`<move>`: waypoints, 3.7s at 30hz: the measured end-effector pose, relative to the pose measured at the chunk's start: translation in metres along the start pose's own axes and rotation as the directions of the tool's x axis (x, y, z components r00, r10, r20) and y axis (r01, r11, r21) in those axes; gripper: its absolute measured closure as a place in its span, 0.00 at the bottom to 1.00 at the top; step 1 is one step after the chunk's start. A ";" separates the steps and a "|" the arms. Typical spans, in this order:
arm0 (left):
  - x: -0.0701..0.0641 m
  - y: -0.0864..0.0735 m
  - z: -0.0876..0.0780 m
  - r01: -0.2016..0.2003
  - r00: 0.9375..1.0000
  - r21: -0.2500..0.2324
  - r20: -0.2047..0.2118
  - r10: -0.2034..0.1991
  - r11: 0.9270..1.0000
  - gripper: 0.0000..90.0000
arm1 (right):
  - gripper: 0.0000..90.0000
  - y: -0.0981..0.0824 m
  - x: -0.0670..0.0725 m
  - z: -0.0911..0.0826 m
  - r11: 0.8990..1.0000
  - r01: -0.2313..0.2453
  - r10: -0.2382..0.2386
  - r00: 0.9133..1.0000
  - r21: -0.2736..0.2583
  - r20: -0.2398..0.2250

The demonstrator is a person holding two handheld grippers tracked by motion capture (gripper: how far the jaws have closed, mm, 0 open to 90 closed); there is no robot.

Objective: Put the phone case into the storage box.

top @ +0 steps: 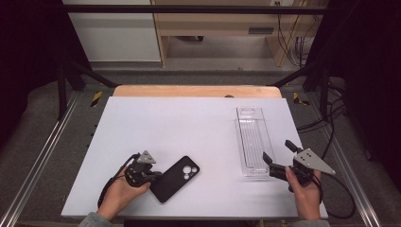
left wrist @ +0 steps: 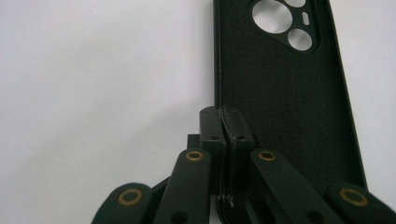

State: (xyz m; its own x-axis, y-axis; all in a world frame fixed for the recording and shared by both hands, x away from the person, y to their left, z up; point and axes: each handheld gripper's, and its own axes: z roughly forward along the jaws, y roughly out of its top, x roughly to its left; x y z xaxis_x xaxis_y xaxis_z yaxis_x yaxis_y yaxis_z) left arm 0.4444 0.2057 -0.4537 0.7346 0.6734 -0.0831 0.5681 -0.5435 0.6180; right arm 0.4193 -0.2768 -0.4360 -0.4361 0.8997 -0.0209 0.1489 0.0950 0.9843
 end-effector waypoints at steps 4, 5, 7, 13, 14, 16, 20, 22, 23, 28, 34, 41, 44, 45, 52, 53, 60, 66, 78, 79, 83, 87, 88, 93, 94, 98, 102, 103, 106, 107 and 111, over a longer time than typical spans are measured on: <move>-0.002 0.003 -0.009 0.008 0.999 -0.119 -0.049 -0.014 0.993 0.99 | 0.06 0.006 0.007 -0.001 1.000 -0.007 0.008 1.000 -0.006 0.012; -0.002 0.004 -0.010 0.015 0.998 -0.155 -0.055 -0.024 0.988 0.99 | 0.06 0.008 0.009 0.000 1.000 -0.013 0.013 1.000 -0.004 0.013; -0.003 0.005 -0.012 0.027 0.997 -0.226 -0.069 -0.044 0.974 0.99 | 0.05 0.012 0.015 0.001 1.000 -0.020 0.020 1.000 0.002 0.009; -0.001 0.007 -0.010 0.039 0.989 -0.363 -0.122 -0.089 0.931 0.99 | 0.04 0.033 0.040 0.014 0.998 -0.015 0.014 1.000 0.059 0.028; -0.001 0.007 -0.010 0.029 0.987 -0.371 -0.135 -0.085 0.928 0.99 | 0.05 0.038 0.045 0.017 0.997 -0.018 0.016 1.000 0.070 0.026; -0.001 0.007 -0.012 0.005 0.982 -0.379 -0.173 -0.076 0.925 0.99 | 0.06 0.046 0.057 0.024 0.996 -0.025 0.024 1.000 0.090 0.013; -0.005 0.005 -0.015 -0.016 0.975 -0.408 -0.207 -0.076 0.913 0.99 | 0.07 0.055 0.085 0.045 0.992 -0.020 0.027 0.998 0.122 -0.054; -0.007 0.005 -0.017 -0.025 0.975 -0.414 -0.213 -0.070 0.910 0.99 | 0.08 0.062 0.105 0.061 0.990 -0.030 0.045 0.993 0.139 -0.106; -0.008 0.005 -0.017 -0.025 0.975 -0.420 -0.210 -0.070 0.907 0.99 | 0.08 0.062 0.105 0.061 0.990 -0.030 0.045 0.993 0.139 -0.106; -0.010 0.001 -0.021 -0.022 0.975 -0.440 -0.208 -0.079 0.898 0.99 | 0.10 0.078 0.131 0.083 0.986 -0.053 0.077 0.985 0.155 -0.154; -0.013 -0.005 -0.019 -0.021 0.973 -0.438 -0.215 -0.082 0.898 0.99 | 0.11 0.072 0.155 0.090 0.979 -0.054 0.093 0.976 0.195 -0.195; -0.019 -0.003 -0.020 -0.060 0.968 -0.441 -0.246 -0.057 0.896 0.99 | 0.14 0.061 0.158 0.086 0.973 -0.060 0.102 0.978 0.221 -0.184; -0.021 -0.004 -0.020 -0.062 0.968 -0.449 -0.246 -0.056 0.891 0.99 | 0.16 0.057 0.158 0.085 0.969 -0.089 0.136 0.971 0.232 -0.196; -0.022 -0.004 -0.020 -0.068 0.967 -0.451 -0.250 -0.053 0.890 0.99 | 0.17 0.056 0.159 0.085 0.967 -0.090 0.139 0.971 0.240 -0.196; -0.029 -0.001 -0.021 -0.096 0.965 -0.456 -0.260 -0.029 0.885 0.99 | 0.20 0.053 0.172 0.087 0.964 -0.085 0.148 0.959 0.253 -0.243; -0.030 0.000 -0.021 -0.099 0.965 -0.456 -0.260 -0.026 0.884 0.99 | 0.20 0.053 0.173 0.088 0.963 -0.085 0.148 0.958 0.254 -0.244; -0.035 0.002 -0.021 -0.114 0.967 -0.460 -0.256 -0.009 0.881 0.99 | 0.22 0.051 0.174 0.088 0.959 -0.105 0.171 0.955 0.263 -0.242; -0.039 0.003 -0.020 -0.123 0.969 -0.459 -0.248 0.006 0.880 0.99 | 0.24 0.050 0.175 0.089 0.958 -0.107 0.175 0.952 0.265 -0.250; -0.043 0.003 -0.017 -0.137 0.968 -0.456 -0.251 0.020 0.879 0.99 | 0.30 0.049 0.172 0.088 0.955 -0.127 0.195 0.949 0.269 -0.246; -0.044 0.003 -0.017 -0.135 0.968 -0.458 -0.250 0.019 0.879 0.99 | 0.30 0.049 0.171 0.089 0.954 -0.131 0.199 0.949 0.270 -0.245; -0.045 0.004 -0.019 -0.147 0.966 -0.463 -0.259 0.025 0.874 0.99 | 0.32 0.046 0.170 0.090 0.951 -0.135 0.204 0.950 0.277 -0.236; -0.046 0.004 -0.020 -0.150 0.966 -0.471 -0.257 0.027 0.869 0.99 | 0.35 0.043 0.167 0.092 0.943 -0.159 0.230 0.945 0.292 -0.231; -0.046 0.004 -0.020 -0.152 0.967 -0.471 -0.255 0.031 0.869 0.99 | 0.36 0.042 0.166 0.092 0.941 -0.166 0.239 0.943 0.296 -0.232; -0.050 0.005 -0.016 -0.172 0.964 -0.458 -0.261 0.052 0.872 0.99 | 0.38 0.032 0.162 0.098 0.918 -0.201 0.287 0.932 0.342 -0.223; -0.051 0.005 -0.016 -0.174 0.964 -0.460 -0.262 0.054 0.871 0.99 | 0.39 0.030 0.162 0.099 0.915 -0.205 0.292 0.930 0.349 -0.221; -0.052 0.006 -0.015 -0.187 0.961 -0.465 -0.269 0.063 0.865 0.99 | 0.48 0.029 0.161 0.099 0.913 -0.214 0.304 0.924 0.346 -0.232; -0.053 0.005 -0.013 -0.178 0.964 -0.461 -0.257 0.061 0.870 0.99 | 0.52 0.030 0.159 0.098 0.918 -0.216 0.303 0.924 0.333 -0.235; -0.054 0.005 -0.012 -0.184 0.964 -0.456 -0.258 0.069 0.871 0.99 | 0.53 0.031 0.159 0.097 0.919 -0.215 0.301 0.925 0.331 -0.234; -0.054 0.005 -0.010 -0.192 0.963 -0.450 -0.256 0.080 0.872 0.99 | 0.57 0.032 0.160 0.096 0.927 -0.189 0.271 0.935 0.324 -0.230; -0.054 0.005 -0.009 -0.188 0.965 -0.450 -0.251 0.079 0.873 0.99 | 0.60 0.032 0.160 0.096 0.927 -0.192 0.275 0.932 0.322 -0.235; -0.056 0.004 -0.006 -0.187 0.965 -0.442 -0.249 0.081 0.877 0.98 | 0.69 0.033 0.160 0.095 0.931 -0.186 0.268 0.933 0.315 -0.241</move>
State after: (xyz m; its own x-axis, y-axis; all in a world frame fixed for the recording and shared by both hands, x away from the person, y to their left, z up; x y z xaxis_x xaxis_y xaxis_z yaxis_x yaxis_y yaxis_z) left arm 0.4034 0.1690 -0.4421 0.6627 0.7307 0.1641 0.1965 -0.3811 0.9034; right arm 0.4388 -0.0893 -0.4240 -0.5811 0.7618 0.2864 0.4994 0.0559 0.8646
